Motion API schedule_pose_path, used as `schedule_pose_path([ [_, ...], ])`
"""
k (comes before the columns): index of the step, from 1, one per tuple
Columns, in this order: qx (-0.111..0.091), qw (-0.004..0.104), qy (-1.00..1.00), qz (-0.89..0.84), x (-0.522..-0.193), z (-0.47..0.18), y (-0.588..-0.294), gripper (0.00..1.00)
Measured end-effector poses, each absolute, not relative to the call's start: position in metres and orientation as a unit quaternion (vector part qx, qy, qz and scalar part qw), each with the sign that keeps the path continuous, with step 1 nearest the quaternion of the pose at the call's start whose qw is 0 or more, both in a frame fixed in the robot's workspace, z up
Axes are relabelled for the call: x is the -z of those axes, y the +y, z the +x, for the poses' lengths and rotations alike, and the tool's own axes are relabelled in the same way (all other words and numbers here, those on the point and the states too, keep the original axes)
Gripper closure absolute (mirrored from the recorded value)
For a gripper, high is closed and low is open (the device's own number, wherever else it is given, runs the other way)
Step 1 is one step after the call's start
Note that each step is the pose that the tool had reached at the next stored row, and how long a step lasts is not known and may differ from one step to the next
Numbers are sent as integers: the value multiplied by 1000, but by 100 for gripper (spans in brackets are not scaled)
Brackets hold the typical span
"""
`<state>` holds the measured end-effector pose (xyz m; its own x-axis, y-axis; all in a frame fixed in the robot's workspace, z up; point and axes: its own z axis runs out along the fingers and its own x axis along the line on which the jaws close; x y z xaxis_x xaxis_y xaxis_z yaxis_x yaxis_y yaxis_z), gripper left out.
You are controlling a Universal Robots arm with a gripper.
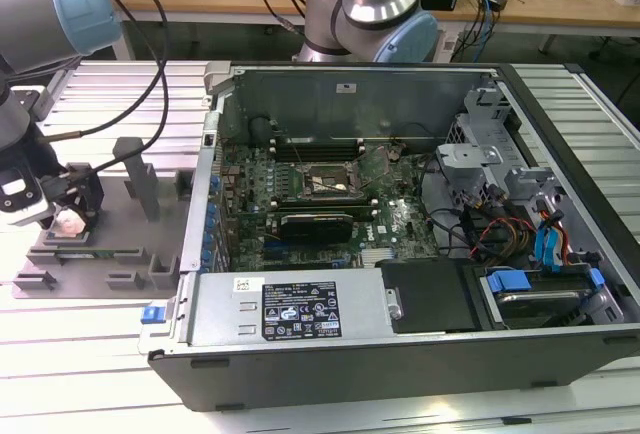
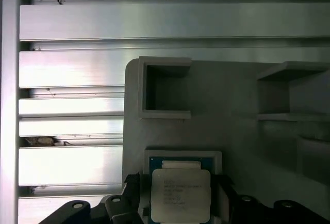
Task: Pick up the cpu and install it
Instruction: 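Pick up the cpu and move it towards the insertion slot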
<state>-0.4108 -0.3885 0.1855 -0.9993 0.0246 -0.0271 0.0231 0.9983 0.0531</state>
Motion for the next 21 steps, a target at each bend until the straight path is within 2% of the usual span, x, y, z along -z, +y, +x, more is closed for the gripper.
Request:
schedule_pose_path([
  [14,-26,14,999,12,-187,-411,-388,34],
  [15,-26,14,999,12,-187,-411,-388,41],
  [19,-26,14,999,12,-187,-411,-388,41],
  [21,-26,14,999,12,-187,-411,-388,45],
])
